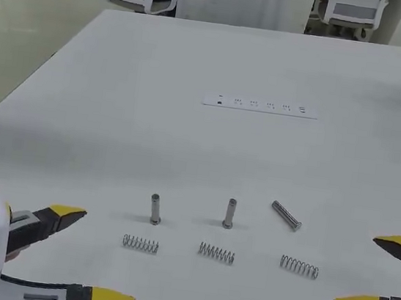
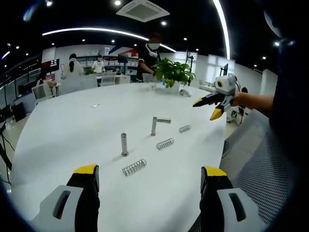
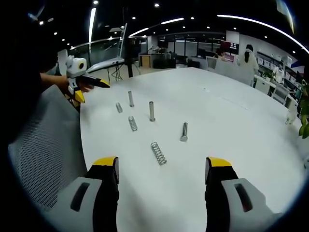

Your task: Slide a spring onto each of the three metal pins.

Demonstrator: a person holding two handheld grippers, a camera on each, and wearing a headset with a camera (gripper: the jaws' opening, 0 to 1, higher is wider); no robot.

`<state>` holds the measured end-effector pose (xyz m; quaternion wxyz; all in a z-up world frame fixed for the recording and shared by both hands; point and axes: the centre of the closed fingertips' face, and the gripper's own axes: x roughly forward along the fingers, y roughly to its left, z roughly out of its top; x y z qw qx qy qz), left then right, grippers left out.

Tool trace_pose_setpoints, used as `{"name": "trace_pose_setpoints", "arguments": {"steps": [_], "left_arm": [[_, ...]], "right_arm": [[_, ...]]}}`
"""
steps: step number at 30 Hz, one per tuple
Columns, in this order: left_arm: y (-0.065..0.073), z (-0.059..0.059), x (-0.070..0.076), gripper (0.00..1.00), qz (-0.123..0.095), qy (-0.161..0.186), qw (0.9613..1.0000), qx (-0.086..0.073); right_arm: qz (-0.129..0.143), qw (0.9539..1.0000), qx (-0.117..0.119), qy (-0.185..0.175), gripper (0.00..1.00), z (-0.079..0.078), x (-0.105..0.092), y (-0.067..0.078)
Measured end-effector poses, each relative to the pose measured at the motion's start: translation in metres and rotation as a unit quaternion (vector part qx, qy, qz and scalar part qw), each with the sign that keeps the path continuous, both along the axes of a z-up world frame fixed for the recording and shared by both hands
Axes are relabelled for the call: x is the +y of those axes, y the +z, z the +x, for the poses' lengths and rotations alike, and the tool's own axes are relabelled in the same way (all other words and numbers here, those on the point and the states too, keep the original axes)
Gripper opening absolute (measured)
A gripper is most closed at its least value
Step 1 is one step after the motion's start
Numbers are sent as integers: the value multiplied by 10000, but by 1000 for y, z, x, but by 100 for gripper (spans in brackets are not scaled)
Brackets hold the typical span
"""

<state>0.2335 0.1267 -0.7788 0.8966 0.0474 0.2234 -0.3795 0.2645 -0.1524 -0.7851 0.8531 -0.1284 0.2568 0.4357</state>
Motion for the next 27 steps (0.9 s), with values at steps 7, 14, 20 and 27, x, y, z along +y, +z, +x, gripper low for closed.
{"name": "trace_pose_setpoints", "arguments": {"steps": [7,14,20,27], "left_arm": [[3,-2,1,83,-16,60,10000,-52],[10,-6,1,83,-55,116,9998,-127],[17,-7,-1,83,-90,122,9997,-203],[20,-8,-3,83,-113,138,9995,-247]], "right_arm": [[0,10000,-57,24,71,10,2,5],[-58,9999,-76,105,69,20,9,7],[-54,9998,-132,112,67,37,15,9],[-77,9998,-151,145,66,56,27,10]]}}
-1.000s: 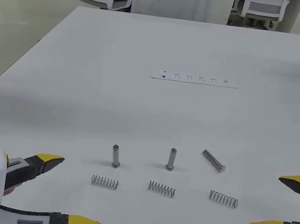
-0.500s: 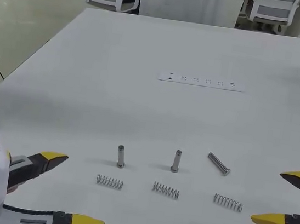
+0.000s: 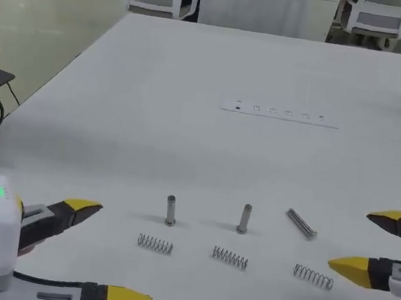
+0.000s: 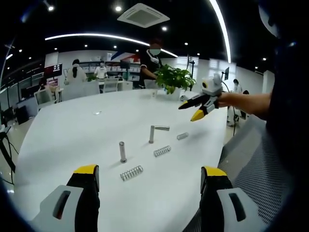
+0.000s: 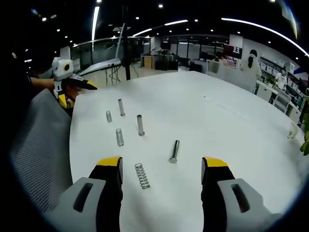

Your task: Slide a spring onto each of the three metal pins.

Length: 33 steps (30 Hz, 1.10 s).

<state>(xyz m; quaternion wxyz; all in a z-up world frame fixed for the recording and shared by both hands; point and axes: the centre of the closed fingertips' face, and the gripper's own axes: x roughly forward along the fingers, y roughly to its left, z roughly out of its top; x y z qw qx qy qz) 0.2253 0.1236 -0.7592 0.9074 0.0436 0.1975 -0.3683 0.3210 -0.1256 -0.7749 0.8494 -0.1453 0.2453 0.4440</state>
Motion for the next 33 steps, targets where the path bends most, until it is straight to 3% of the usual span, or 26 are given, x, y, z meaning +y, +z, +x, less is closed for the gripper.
{"name": "trace_pose_setpoints", "arguments": {"steps": [15,33], "left_arm": [[1,0,-1,83,-18,23,10000,-28],[-1,-2,-1,82,-66,32,10000,-7]], "right_arm": [[-273,9996,34,32,60,37,24,-5],[-902,9951,357,-168,44,63,36,-37]]}}
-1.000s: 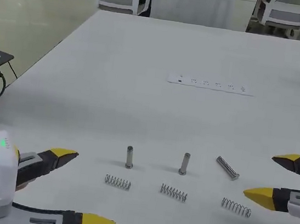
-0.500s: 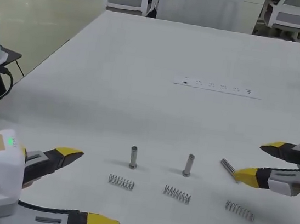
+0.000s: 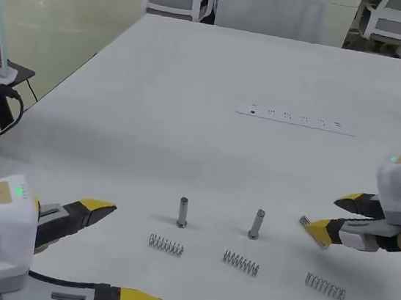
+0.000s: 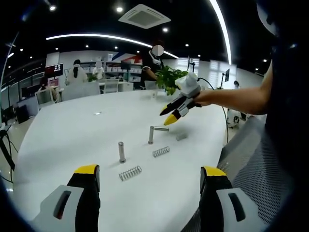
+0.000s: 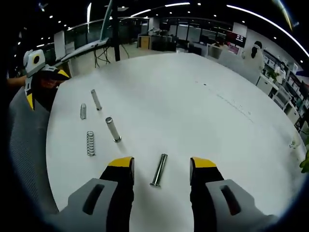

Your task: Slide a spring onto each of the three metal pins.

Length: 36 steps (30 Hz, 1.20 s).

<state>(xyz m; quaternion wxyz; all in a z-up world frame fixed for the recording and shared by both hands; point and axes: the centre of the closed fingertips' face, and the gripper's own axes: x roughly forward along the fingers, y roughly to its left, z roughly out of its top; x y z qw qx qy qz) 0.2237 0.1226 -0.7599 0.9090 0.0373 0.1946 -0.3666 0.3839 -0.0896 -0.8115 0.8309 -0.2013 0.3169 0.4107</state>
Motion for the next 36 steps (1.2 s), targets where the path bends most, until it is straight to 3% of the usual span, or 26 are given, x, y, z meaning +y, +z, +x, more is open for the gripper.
{"name": "trace_pose_setpoints", "arguments": {"steps": [18,36], "left_arm": [[0,-1,1,81,-20,25,10000,18],[0,0,2,80,-48,51,10000,31]], "right_arm": [[-535,9981,282,-138,23,11,5,-25],[-753,9954,543,-238,10,15,6,-37]]}}
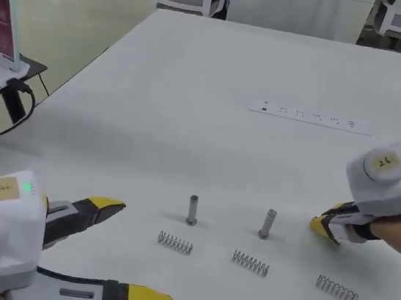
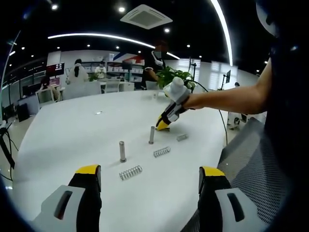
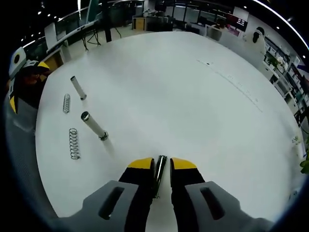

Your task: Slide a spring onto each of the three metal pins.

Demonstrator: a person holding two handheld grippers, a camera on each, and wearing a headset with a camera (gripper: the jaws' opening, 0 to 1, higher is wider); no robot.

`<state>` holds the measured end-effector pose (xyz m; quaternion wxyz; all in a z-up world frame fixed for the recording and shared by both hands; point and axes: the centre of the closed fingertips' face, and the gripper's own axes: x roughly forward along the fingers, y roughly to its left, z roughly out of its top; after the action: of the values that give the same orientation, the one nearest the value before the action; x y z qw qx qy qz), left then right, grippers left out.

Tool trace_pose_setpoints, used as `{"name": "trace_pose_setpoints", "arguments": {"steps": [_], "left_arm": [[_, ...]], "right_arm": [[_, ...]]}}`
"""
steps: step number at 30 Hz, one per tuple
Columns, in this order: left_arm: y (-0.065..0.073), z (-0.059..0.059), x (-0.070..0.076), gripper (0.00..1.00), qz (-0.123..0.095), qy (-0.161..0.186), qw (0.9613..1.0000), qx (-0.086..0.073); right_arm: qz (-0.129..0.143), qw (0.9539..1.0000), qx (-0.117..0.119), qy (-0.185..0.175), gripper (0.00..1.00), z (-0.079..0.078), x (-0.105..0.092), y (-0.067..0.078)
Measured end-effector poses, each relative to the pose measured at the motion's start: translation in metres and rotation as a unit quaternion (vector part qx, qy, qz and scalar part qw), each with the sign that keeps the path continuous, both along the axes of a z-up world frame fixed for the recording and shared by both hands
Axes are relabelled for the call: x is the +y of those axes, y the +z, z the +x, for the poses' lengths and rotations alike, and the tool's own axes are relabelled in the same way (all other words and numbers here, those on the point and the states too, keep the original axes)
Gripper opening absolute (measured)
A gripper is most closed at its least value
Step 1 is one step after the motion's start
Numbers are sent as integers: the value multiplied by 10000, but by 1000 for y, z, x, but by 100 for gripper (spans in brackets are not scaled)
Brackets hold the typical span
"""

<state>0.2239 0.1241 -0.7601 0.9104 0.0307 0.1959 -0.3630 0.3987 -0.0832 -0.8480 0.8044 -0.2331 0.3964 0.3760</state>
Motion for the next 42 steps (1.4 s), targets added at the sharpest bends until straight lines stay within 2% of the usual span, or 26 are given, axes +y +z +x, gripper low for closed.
{"name": "trace_pose_setpoints", "arguments": {"steps": [11,25,42], "left_arm": [[0,1,0,79,-9,13,10000,8],[1,1,-1,79,-14,6,10000,-2],[4,0,-5,78,9,-131,9999,-61]], "right_arm": [[-80,9999,142,-32,7,1,0,-6],[0,9995,225,-237,5,1,-2,-5],[204,9989,14,-430,5,-16,-9,21]]}}
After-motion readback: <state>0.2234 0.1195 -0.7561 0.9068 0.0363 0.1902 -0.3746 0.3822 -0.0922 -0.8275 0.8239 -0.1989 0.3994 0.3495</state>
